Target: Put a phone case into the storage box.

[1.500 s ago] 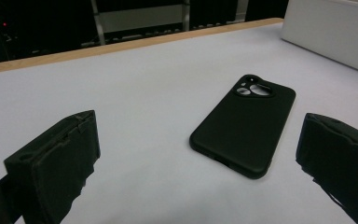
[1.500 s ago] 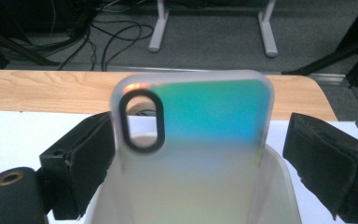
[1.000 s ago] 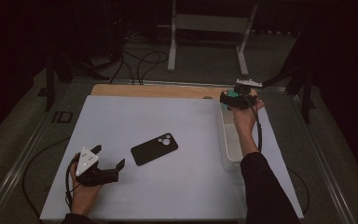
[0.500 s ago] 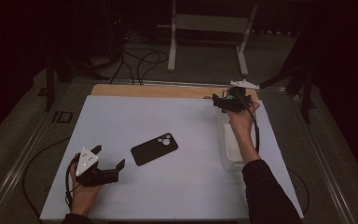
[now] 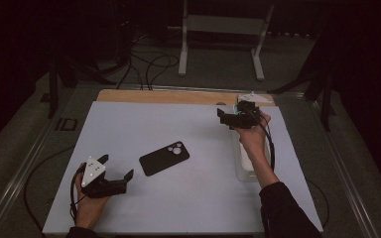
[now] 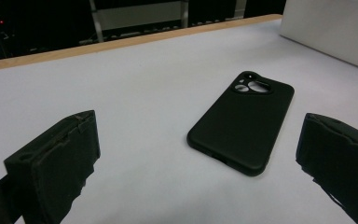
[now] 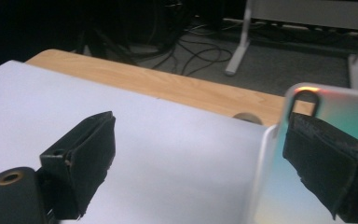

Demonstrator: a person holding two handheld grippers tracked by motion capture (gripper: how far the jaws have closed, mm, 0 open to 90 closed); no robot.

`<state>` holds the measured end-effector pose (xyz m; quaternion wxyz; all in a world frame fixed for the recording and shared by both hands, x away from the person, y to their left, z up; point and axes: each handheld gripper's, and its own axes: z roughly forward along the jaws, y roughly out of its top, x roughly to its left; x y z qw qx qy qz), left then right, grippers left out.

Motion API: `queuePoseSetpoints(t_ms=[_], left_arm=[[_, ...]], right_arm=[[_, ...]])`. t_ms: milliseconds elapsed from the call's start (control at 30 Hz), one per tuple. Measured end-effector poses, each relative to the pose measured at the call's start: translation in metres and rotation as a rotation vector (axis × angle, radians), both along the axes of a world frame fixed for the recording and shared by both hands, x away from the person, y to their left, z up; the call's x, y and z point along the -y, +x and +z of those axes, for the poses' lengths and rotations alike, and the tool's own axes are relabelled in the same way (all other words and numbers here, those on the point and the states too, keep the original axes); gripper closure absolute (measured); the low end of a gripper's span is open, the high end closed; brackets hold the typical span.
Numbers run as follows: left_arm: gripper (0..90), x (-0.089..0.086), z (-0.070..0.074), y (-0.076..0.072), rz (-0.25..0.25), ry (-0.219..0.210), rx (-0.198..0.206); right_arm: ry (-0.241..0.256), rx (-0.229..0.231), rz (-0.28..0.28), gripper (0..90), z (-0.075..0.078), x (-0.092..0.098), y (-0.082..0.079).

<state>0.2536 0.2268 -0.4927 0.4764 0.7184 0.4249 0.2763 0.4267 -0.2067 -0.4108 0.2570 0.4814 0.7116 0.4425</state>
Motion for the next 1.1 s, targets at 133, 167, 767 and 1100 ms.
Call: queuePoseSetpoints(t_ms=[133, 167, 767, 1100], left_arm=[[0.1, 0.000, 0.000, 0.000, -0.001, 0.001, -0.003], [0.1, 0.000, 0.000, 0.000, -0.001, 0.002, -0.004], [0.1, -0.003, 0.005, 0.000, 0.000, -0.022, -0.008], [0.1, 0.000, 0.013, 0.000, -0.016, -0.024, -0.001]], right_arm=[[0.001, 0.012, 0.059, 9.3, 0.000, -0.008, -0.018], [0.003, 0.014, 0.069, 9.4, -0.001, -0.009, -0.021], [0.008, 0.054, 0.201, 9.3, -0.008, -0.018, -0.073], [0.025, 0.100, 0.237, 9.3, -0.018, -0.014, -0.100]])
